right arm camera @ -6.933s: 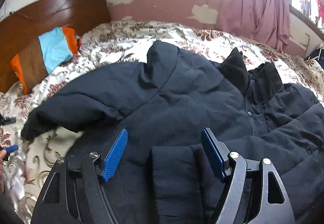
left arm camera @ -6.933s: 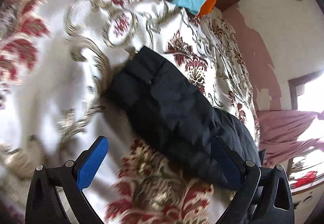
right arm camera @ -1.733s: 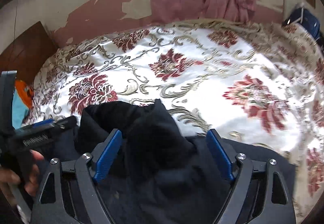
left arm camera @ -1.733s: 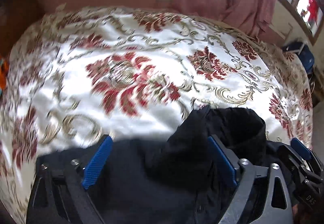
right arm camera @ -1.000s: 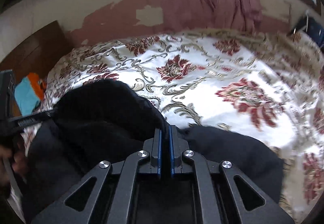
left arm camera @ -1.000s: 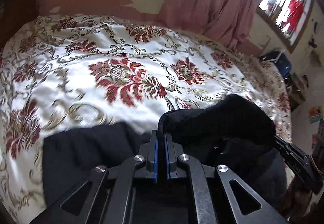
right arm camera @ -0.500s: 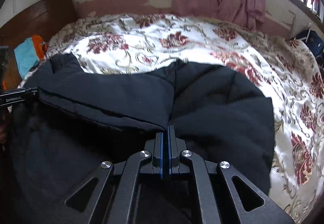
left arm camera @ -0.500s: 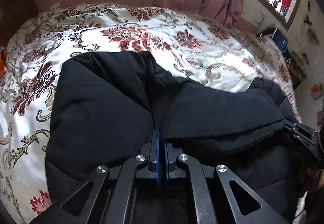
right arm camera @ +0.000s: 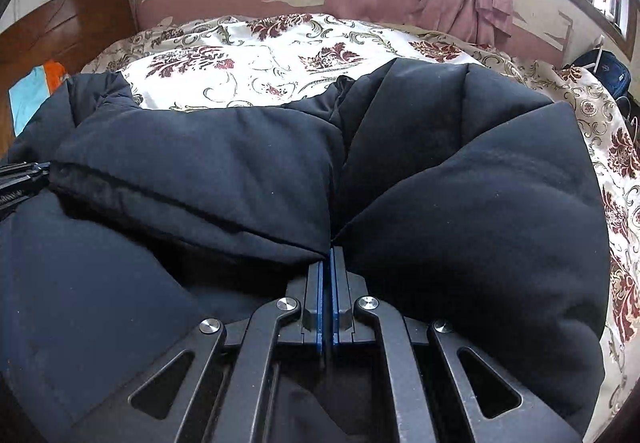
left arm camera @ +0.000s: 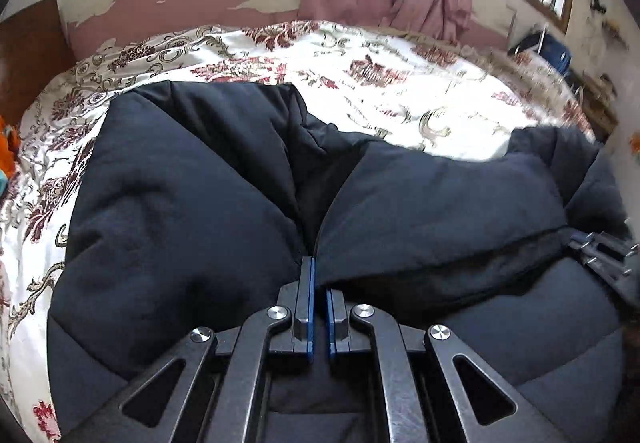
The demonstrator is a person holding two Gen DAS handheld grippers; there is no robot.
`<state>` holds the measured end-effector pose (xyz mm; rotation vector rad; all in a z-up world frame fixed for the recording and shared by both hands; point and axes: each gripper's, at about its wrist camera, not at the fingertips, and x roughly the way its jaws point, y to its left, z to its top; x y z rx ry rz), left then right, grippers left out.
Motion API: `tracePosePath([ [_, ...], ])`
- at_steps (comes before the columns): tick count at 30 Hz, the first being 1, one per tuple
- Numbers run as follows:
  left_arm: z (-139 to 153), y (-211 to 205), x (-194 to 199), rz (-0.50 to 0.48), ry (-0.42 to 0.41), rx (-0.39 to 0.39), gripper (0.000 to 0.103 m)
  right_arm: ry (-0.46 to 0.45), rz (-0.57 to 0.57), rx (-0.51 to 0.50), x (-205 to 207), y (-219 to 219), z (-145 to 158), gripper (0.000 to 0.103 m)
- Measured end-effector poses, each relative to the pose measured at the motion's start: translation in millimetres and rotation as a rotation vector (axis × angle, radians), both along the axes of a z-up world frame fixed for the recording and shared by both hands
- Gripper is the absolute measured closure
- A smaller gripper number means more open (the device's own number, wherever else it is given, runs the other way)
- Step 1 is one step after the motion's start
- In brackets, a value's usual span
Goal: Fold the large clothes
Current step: 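Lift the hem with both grippers and fold it toward the collar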
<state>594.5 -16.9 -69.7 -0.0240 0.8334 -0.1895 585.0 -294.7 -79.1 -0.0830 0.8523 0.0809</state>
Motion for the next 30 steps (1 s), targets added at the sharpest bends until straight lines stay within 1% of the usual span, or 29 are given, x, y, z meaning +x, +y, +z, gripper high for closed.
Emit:
tracePosePath([
  [2, 9, 6, -7, -0.006, -0.025, -0.038, 0.095, -0.017, -0.003, -0.002, -3, 0, 1, 0.1],
  [4, 23, 10, -20, -0.02, -0.062, -0.075, 0.095, -0.038, -0.002, -0.028, -8, 5, 4, 0.1],
  [6, 34, 10, -33, -0.039, -0.099, -0.075, 0.095, -0.053, -0.002, -0.032, -10, 4, 8, 0.1],
  [7, 43, 9, -42, -0.067, -0.128, -0.084, 0.095, -0.062, -0.001, -0.028, -12, 4, 9, 0.1],
  [10, 60, 5, -54, -0.113, -0.166, -0.124, 0.095, -0.083, -0.001, -0.035, -16, 4, 13, 0.1],
  [12, 69, -3, -51, -0.114, -0.185, -0.142, 0.095, -0.088, -0.002, -0.039, -17, 4, 14, 0.1],
  [13, 71, -10, -46, -0.1, -0.18, -0.132, 0.095, -0.087, -0.002, -0.041, -17, 4, 14, 0.1],
  [14, 71, -19, -35, -0.087, -0.157, -0.121, 0.095, -0.088, -0.003, -0.042, -17, 3, 15, 0.1],
  [15, 69, -23, -27, -0.079, -0.137, -0.118, 0.095, -0.087, -0.003, -0.042, -17, 3, 15, 0.1],
  [16, 64, -29, -16, -0.068, -0.098, -0.118, 0.095, -0.086, -0.004, -0.042, -17, 3, 15, 0.1],
  [18, 45, -38, 7, -0.049, -0.006, -0.115, 0.095, -0.085, -0.004, -0.041, -17, 3, 15, 0.1],
  [21, 12, -45, 28, -0.013, 0.078, -0.075, 0.095, -0.068, -0.005, -0.044, -13, 4, 14, 0.1],
  [23, -6, -44, 39, 0.003, 0.122, -0.089, 0.096, -0.062, -0.001, -0.042, -13, 3, 16, 0.1],
  [26, -17, -39, 39, 0.002, 0.112, -0.127, 0.096, -0.083, 0.031, 0.002, -21, -2, 30, 0.1],
  [28, -20, -38, 37, -0.004, 0.105, -0.14, 0.096, -0.121, 0.048, 0.032, -29, -9, 48, 0.1],
  [30, -21, -37, 34, -0.008, 0.098, -0.153, 0.097, -0.153, 0.035, 0.048, -31, -14, 68, 0.1],
])
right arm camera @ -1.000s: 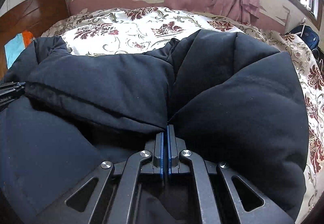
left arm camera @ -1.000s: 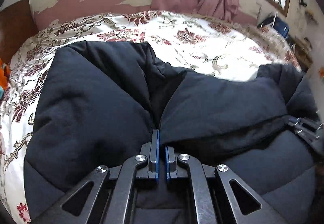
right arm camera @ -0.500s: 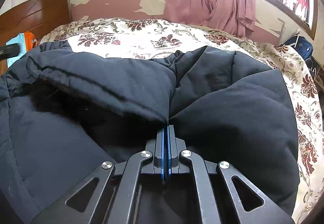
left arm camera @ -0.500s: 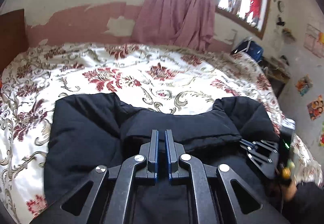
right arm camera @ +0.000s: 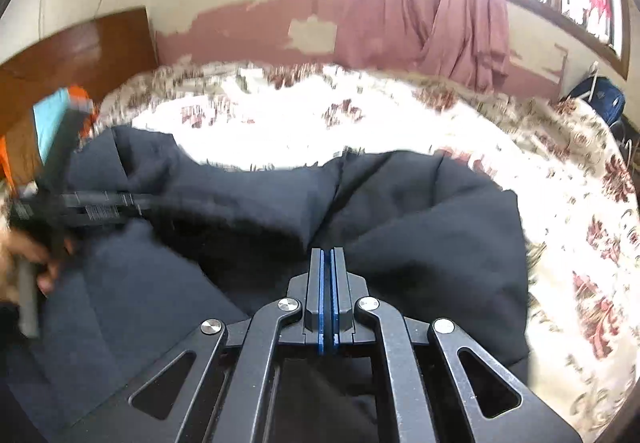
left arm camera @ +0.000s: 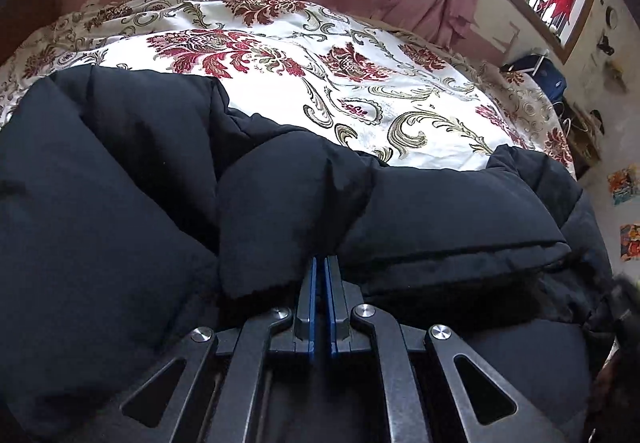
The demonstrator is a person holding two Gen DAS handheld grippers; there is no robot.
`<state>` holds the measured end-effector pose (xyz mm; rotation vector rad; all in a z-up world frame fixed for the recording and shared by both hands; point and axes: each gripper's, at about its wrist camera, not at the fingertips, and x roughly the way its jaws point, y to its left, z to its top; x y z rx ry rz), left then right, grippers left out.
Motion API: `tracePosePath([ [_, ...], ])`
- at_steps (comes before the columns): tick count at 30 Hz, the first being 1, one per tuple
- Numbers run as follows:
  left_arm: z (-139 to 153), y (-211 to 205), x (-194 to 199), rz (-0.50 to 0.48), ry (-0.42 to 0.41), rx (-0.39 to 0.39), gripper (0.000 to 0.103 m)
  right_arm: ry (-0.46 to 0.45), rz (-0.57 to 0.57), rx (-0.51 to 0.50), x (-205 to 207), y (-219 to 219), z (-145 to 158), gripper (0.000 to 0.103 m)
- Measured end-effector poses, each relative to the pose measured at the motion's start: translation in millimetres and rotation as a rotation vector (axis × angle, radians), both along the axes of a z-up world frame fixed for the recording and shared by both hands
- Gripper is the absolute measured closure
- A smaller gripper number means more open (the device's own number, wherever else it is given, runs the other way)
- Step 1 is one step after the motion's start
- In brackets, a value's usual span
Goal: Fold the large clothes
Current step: 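Lift the hem with both grippers and fold it toward the collar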
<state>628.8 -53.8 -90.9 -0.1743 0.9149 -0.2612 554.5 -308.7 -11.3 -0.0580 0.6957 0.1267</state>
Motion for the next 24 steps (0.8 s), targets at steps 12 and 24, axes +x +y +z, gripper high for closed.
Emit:
tracePosePath([
  [12, 0, -4, -2, -0.057, 0.011, 0.026, 0.098, 0.394, 0.044, 0.14, 96, 44, -47, 0.1],
  [24, -24, -18, 31, -0.101, 0.156, 0.096, 0.099, 0.446, 0.042, 0.151, 110, 56, -107, 0.103],
])
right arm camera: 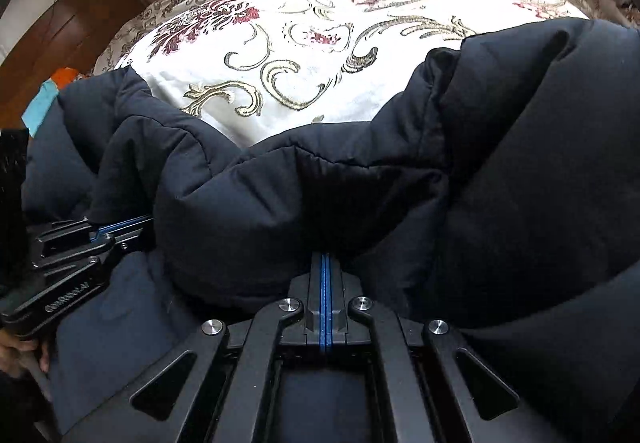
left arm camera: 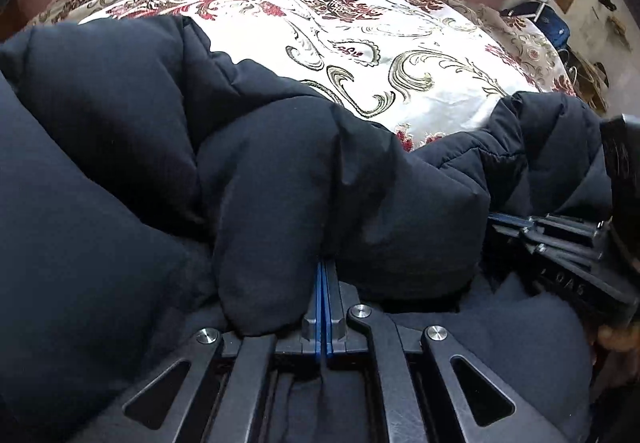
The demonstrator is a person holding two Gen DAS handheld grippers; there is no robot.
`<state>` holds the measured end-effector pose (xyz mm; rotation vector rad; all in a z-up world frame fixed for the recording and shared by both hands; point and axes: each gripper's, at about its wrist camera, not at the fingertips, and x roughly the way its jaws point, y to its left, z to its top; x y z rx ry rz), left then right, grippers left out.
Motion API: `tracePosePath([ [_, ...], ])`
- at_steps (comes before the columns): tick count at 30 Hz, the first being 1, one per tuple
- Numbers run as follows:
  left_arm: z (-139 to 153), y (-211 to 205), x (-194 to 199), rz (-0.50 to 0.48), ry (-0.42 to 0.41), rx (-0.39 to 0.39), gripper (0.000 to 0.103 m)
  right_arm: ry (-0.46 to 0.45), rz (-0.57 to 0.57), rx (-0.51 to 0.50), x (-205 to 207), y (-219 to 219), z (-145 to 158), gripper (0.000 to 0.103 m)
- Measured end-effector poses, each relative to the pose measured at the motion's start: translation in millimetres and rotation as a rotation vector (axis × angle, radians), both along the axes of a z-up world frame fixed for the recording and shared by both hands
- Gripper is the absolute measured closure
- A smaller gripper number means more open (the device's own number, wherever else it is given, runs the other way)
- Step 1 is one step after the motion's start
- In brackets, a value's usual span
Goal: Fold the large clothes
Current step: 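Lift the hem with both grippers and fold it toward the collar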
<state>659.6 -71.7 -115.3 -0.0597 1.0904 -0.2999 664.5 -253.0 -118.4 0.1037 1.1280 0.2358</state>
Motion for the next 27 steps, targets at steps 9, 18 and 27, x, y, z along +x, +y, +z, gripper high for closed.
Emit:
tracePosePath([
  [9, -11, -9, 7, 0.02, -0.072, -0.01, 0.099, -0.103, -0.037, -0.037, -3, 8, -12, 0.103],
  [18, -12, -8, 3, 0.022, -0.105, -0.025, 0.099, -0.147, -0.042, -0.046, -12, 5, -10, 0.103],
  [27, 11, 12, -20, -0.007, -0.226, -0.228, 0.1, -0.226, -0.05, 0.01, -28, -6, 7, 0.103],
])
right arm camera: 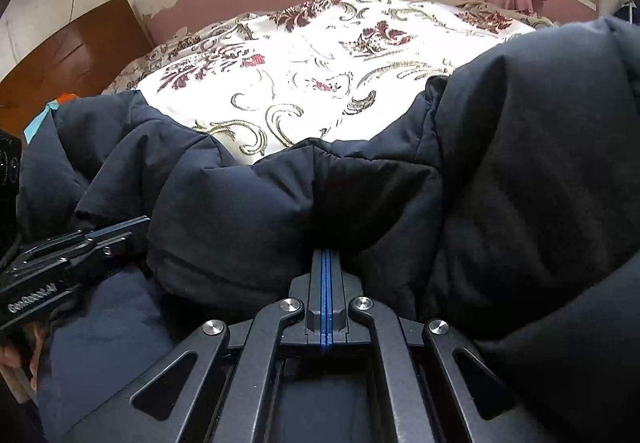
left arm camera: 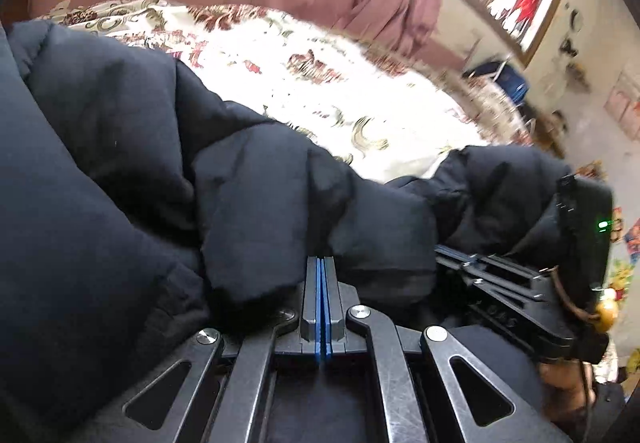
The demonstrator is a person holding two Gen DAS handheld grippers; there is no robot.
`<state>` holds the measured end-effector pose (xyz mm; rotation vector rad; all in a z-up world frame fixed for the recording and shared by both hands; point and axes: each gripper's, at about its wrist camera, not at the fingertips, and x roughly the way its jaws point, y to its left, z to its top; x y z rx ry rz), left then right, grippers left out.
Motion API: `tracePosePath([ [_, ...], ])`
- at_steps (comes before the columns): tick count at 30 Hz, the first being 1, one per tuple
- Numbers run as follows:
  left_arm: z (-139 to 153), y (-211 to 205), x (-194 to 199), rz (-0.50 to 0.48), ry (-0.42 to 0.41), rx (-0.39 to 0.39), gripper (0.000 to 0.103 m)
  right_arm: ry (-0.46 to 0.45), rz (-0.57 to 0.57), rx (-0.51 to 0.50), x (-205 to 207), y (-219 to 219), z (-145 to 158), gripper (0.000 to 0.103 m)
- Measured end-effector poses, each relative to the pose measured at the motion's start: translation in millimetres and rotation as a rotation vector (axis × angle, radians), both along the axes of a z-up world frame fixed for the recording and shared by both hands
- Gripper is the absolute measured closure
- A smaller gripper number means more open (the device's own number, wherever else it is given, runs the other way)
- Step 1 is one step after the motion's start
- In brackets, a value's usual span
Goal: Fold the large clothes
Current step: 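Lift the hem with both grippers and fold it toward the collar, then open both grippers and pull them back from the folded jacket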
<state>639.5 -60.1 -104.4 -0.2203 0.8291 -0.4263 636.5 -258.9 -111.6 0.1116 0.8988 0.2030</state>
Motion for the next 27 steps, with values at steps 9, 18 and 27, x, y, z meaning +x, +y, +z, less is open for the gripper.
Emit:
tracePosePath([
  [9, 5, 2, -6, -0.013, -0.033, -0.029, 0.1, -0.037, -0.002, 0.066, -6, -10, 7, 0.102],
  [18, 3, 9, -8, 0.007, 0.016, -0.032, 0.089, -0.124, -0.038, 0.107, -31, -17, 25, 0.083],
  [27, 54, 21, -68, 0.091, -0.169, -0.039, 0.018, -0.346, -0.125, 0.06, -85, -25, 71, 0.032],
])
